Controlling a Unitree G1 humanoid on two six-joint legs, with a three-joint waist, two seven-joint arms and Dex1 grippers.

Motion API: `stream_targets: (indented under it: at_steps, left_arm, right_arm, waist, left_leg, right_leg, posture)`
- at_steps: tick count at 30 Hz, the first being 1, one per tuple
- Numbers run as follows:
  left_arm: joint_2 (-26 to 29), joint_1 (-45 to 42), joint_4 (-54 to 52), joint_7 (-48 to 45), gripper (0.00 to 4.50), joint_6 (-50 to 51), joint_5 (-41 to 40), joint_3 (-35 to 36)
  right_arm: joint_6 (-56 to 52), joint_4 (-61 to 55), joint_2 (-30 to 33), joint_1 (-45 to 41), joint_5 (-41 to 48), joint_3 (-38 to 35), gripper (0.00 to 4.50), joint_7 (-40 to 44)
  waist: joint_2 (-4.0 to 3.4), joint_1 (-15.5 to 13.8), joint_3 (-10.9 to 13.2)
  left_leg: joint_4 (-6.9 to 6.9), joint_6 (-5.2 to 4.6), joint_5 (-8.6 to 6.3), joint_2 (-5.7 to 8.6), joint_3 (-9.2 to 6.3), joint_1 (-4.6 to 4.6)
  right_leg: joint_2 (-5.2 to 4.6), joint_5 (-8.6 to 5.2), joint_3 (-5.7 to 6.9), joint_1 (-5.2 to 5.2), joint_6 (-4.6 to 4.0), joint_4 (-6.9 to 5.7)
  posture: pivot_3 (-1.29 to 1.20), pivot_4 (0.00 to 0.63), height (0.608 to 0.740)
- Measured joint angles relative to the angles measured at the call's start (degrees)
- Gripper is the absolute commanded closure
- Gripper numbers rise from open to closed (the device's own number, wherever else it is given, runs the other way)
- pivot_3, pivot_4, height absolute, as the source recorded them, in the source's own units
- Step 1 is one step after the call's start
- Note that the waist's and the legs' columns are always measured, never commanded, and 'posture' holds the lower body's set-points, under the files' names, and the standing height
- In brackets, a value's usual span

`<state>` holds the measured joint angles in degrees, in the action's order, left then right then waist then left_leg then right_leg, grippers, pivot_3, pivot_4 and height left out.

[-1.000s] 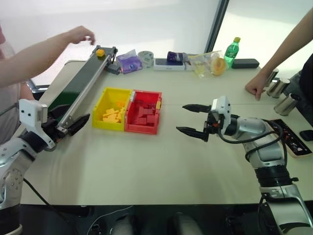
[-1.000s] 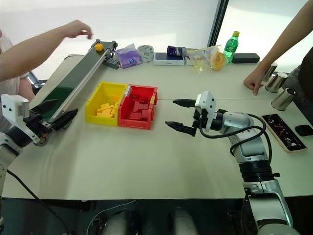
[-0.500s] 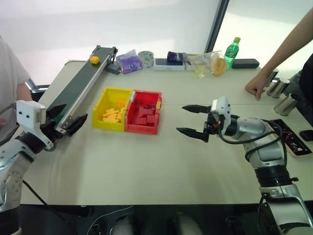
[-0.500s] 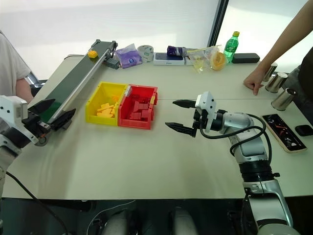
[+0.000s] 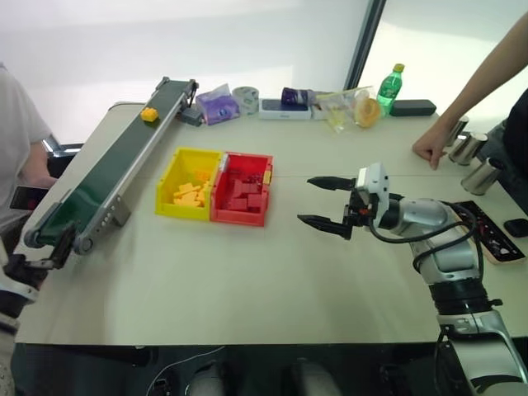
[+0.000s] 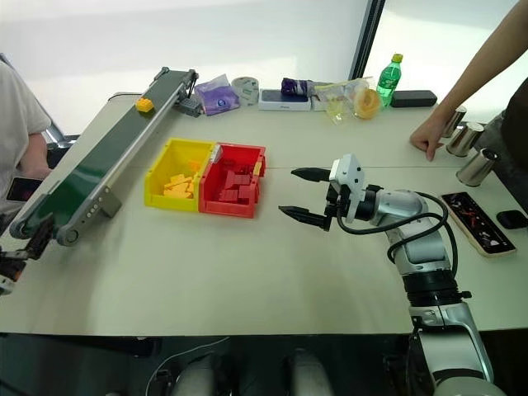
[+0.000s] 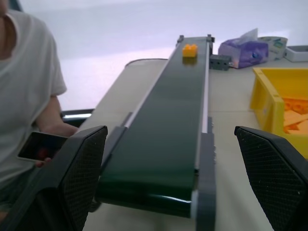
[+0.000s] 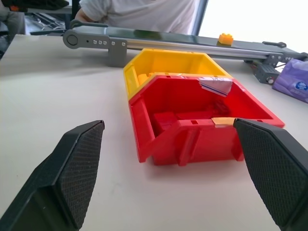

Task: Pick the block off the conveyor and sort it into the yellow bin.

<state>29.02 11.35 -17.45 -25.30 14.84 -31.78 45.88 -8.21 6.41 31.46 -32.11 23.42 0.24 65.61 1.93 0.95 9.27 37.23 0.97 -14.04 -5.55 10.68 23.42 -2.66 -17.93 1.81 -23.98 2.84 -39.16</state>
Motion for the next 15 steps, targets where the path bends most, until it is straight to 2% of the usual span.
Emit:
stream_targets:
  at_steps: [15]
  left_arm:
    - [1.44,-0.99,1.83,0.02,0.05,-0.77,0.21,-0.41]
  right_arm:
    - [-2.79,0.06,-0.92,-1.82,1.67,-0.02,0.0,0.12]
  waist:
    - [0.0,0.17,0.0]
  left_leg:
    - [-0.03,0.03,0.01,-0.02,0.02,0.0]
  right_leg:
    - [0.01,0.0,0.0,-0.02,0.0,0.0]
  posture:
    - [0.0,0.15,0.74]
